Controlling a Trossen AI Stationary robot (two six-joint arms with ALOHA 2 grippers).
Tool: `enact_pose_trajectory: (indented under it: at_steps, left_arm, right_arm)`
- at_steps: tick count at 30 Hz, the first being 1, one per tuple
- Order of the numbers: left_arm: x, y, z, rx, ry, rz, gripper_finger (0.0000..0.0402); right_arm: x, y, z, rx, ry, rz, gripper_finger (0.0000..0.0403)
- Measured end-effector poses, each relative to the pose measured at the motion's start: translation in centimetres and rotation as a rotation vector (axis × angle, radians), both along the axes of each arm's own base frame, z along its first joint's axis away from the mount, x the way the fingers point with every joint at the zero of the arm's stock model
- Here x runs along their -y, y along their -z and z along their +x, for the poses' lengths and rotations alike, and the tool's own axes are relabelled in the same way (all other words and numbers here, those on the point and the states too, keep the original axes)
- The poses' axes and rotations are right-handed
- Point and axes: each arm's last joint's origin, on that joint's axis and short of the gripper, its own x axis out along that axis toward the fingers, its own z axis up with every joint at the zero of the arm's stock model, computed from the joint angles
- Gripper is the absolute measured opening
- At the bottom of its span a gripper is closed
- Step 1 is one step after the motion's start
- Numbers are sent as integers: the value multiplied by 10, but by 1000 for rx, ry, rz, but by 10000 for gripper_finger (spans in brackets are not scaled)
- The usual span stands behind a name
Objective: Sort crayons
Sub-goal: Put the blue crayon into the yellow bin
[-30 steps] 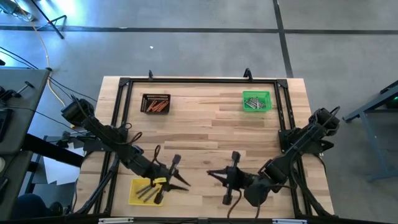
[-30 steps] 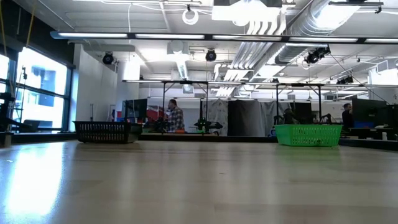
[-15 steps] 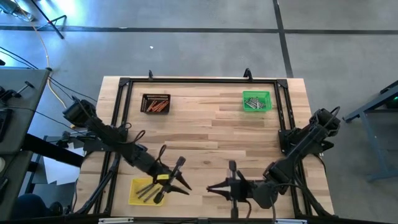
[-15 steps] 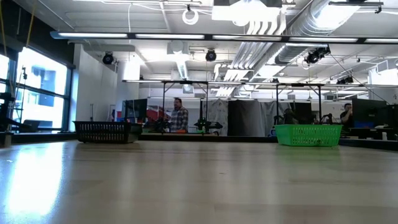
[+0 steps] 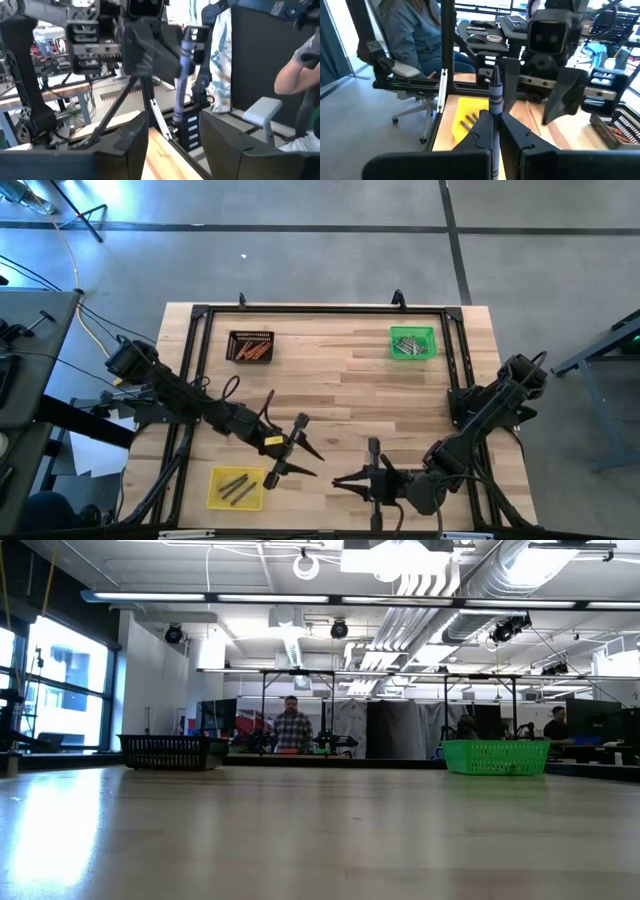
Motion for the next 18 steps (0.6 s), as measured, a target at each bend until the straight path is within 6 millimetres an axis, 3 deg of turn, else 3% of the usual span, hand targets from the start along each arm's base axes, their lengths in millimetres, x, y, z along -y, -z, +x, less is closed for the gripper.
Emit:
enact_pose_trajectory:
  at_steps: [11, 18]
  left_arm:
    - [2, -8, 3, 18, 1, -7, 168]
    - [0, -8, 4, 19, -12, -7, 168]
  right_arm:
    - [21, 0, 17, 5, 94, -39, 1]
    - [24, -5, 21, 37, 79, -46, 1]
